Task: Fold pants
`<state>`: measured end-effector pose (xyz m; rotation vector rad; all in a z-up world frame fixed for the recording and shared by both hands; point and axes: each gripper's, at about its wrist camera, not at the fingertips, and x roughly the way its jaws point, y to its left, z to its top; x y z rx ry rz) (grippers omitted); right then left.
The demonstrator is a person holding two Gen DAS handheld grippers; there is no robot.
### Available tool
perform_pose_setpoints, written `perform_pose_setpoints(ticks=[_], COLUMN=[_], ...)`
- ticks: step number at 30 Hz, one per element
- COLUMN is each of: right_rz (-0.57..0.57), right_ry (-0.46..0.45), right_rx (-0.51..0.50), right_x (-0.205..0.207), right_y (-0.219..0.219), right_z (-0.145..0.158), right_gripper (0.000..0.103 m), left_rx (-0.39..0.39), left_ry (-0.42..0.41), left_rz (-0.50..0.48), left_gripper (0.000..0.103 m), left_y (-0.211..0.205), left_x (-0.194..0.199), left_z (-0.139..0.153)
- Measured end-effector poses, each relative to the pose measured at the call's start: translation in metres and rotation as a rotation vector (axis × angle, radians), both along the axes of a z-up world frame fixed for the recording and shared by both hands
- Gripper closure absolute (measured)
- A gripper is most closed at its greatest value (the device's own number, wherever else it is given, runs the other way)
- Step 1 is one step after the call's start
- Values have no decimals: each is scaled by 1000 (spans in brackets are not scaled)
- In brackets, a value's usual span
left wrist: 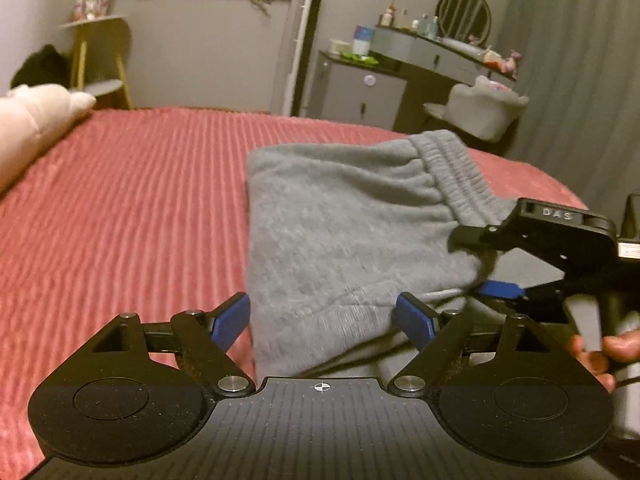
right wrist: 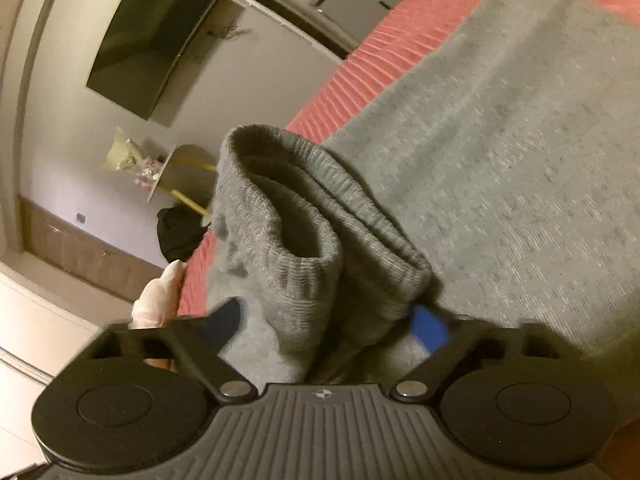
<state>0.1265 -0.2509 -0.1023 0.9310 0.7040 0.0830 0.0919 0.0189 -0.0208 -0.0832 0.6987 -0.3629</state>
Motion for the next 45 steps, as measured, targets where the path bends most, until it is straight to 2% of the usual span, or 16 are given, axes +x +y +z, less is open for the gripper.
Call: perform_pose_setpoints(ticks=[1,3,5,6,7,9,10,16,23,29,34,36,39,41,43,45], right_rz=[-10,-18,-1,3,7,-3,1,-10,-46,-121,-212,-256,-312,-356,-349,-340], right_ry=[-5,-27,-48,-38,-23,14,15,-112,-213,-277,-258,-187,-35,65,54,8], right_rx=[23,67,78,50,13,-89,-111,-203,-253,-283,-337,-323,-290,-207,-64,31], right_x=[0,-1,2,6,10,13,13,-5,-20,-45,-68,-72,-73,-76,-77,-74], right_y=[-2,-3,4,9,14,21,21,32,31,8,-28,-46,-71,-86,-95,-100], right_z=[-3,-8,-5,-2,1,9,13,56,96,118,115,97,60,35,17,11], right_gripper=[37,29,11,10,12,39,45,59,59,60,59,56,43,22,17,4], left_rx=[4,18,38,61,79,113,118,127,143,108,47,46,79,91,92,76], left_ry=[6,8,7,-4,-19,-31,-31,-7,44,49,40,45,47,61,68,69], left_rz=[-13,-46,-87,-102,-114,-132,-130,-83,-76,-43,-58,-78,-105,-120,-121,-129], left_gripper=[17,17,17,14,14,14,14,13,13,13,13,13,14,14,14,14], left_y=[-2,-11,-19,-23,-26,-31,-31,-34,-37,-30,-25,-27,-31,-34,-32,-32], left_x=[0,1,0,-2,-5,-9,-11,-10,-5,-3,-7,-8,-10,-9,-7,-4], left_z=[-2,-7,-9,-10,-10,-13,-13,-16,-24,-23,-18,-19,-21,-23,-23,-21])
